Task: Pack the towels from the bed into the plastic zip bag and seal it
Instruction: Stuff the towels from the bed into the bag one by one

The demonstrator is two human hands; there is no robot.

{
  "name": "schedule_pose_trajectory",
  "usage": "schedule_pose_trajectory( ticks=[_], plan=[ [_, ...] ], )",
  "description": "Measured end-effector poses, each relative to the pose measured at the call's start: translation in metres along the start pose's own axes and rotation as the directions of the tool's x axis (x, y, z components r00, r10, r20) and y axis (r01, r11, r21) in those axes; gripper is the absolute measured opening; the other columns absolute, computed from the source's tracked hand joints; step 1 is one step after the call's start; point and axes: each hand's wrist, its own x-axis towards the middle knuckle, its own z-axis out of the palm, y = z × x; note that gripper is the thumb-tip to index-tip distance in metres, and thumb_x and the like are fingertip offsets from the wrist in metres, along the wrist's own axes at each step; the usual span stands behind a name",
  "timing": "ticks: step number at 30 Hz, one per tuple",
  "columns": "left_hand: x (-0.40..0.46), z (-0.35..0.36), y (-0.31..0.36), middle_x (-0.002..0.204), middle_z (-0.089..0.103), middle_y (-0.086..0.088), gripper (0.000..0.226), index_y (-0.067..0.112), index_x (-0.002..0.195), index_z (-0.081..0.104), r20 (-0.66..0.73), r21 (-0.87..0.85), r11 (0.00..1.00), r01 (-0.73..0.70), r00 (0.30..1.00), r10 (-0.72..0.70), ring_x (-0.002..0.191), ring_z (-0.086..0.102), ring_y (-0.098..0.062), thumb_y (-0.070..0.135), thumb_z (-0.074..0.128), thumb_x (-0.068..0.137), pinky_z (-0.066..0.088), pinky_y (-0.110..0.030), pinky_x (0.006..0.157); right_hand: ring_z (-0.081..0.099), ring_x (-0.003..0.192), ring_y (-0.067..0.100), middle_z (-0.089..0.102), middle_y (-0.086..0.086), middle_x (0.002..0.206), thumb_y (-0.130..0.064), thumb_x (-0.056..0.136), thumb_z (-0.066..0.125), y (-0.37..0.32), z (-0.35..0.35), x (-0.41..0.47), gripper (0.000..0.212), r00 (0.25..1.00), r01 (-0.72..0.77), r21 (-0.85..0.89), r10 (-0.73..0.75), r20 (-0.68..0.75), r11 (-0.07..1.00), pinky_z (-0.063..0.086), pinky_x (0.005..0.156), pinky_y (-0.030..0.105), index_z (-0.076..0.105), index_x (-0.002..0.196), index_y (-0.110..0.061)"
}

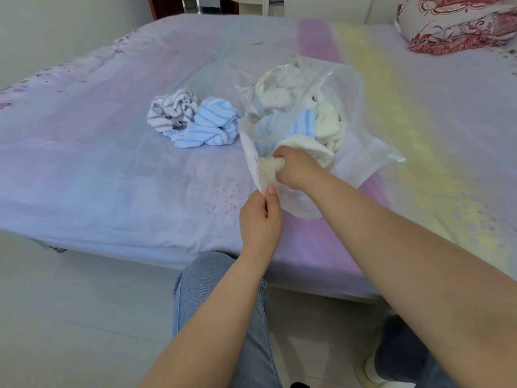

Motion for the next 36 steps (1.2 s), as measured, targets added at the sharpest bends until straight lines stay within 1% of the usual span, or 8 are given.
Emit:
schedule_pose_trajectory(
  ticks=[9,15,18,22,26,31,34,36],
  plan=[
    [0.000,-0.012,0.005,0.055,0.032,0.006,0.043,0.019,0.061,0.029,0.018,-0.036,0.999,0.029,0.999,-0.029,0.054,0.030,-0.011,0.035,0.038,0.100,0.028,-0.032,0.055,0.040,0.132,0.032,0.044,0.007,0.142,-0.016,0.093,0.049,-0.012,-0.006,0.054,0.044,0.989,-0.060,-0.414,0.109,0.096,0.908,0.038,0.107,0.045,0.045,0.137,-0.011],
    [0.016,-0.028,-0.001,0.060,0.051,0.007,0.046,0.016,0.065,0.047,0.050,0.006,0.998,0.070,0.996,-0.070,0.058,0.046,-0.003,0.037,0.034,0.104,0.037,-0.023,0.058,0.031,0.140,0.024,0.027,0.003,0.157,-0.030,0.096,0.049,-0.013,-0.019,0.014,0.060,0.960,0.113,-0.247,-0.042,0.276,0.962,0.029,0.108,0.031,0.025,0.150,-0.024],
    [0.017,-0.037,-0.003,0.061,0.053,0.006,0.056,0.010,0.069,0.057,-0.026,-0.005,1.000,0.030,0.999,-0.031,0.062,0.051,-0.007,0.037,0.024,0.105,0.038,-0.019,0.061,0.048,0.128,0.020,0.047,-0.002,0.145,-0.031,0.097,0.045,-0.009,-0.024,-0.013,0.041,0.990,0.108,-0.103,-0.098,0.102,0.989,0.039,0.104,0.033,0.048,0.138,-0.029],
    [0.060,-0.049,-0.018,0.085,0.061,0.001,0.040,0.014,0.077,0.060,-0.211,0.100,0.994,0.048,0.977,-0.025,0.076,0.051,-0.011,0.032,0.035,0.103,0.038,-0.024,0.072,0.066,0.089,0.009,0.072,-0.010,0.087,-0.021,0.094,0.048,-0.006,-0.023,-0.068,0.024,0.953,0.226,0.342,-0.134,-0.273,0.912,0.052,0.085,0.036,0.065,0.108,-0.029],
    [0.146,-0.056,-0.050,0.138,0.046,-0.008,0.022,0.017,0.111,0.067,0.007,0.462,0.886,-0.053,0.998,0.056,0.124,0.045,-0.026,0.024,0.055,0.093,0.034,-0.035,0.107,0.067,0.074,0.010,0.068,-0.009,0.073,-0.019,0.094,0.052,-0.003,-0.010,-0.100,0.021,0.926,0.321,0.516,-0.151,-0.345,0.794,0.056,0.078,0.042,0.067,0.103,-0.030],
    [0.225,-0.070,-0.056,0.163,0.005,-0.006,0.053,0.035,0.141,0.047,0.216,0.713,0.697,-0.067,0.968,-0.128,0.148,0.008,-0.032,0.037,0.060,0.090,0.016,-0.043,0.116,0.065,0.064,0.013,0.070,-0.001,0.072,-0.011,0.095,0.052,0.013,-0.016,-0.105,0.023,0.894,0.281,0.651,0.054,-0.444,0.705,0.053,0.071,0.026,0.068,0.100,-0.026],
    [0.245,-0.071,-0.043,0.164,-0.006,-0.001,0.090,0.038,0.154,0.012,0.265,0.714,0.688,-0.127,0.959,-0.097,0.147,0.006,-0.035,0.039,0.070,0.085,0.021,-0.051,0.114,0.063,0.061,0.014,0.069,0.000,0.070,-0.010,0.095,0.053,0.016,-0.024,-0.103,0.022,0.872,0.295,0.690,0.109,-0.478,0.660,0.053,0.068,0.023,0.069,0.098,-0.024],
    [0.252,-0.066,-0.033,0.165,-0.001,-0.001,0.092,0.038,0.155,0.006,0.319,0.752,0.622,-0.218,0.946,-0.053,0.147,0.011,-0.035,0.036,0.068,0.087,0.023,-0.054,0.112,0.063,0.060,0.013,0.069,-0.003,0.069,-0.010,0.095,0.053,0.014,-0.022,-0.100,0.022,0.892,0.273,0.693,0.094,-0.443,0.667,0.051,0.066,0.019,0.069,0.098,-0.024]
  ],
)
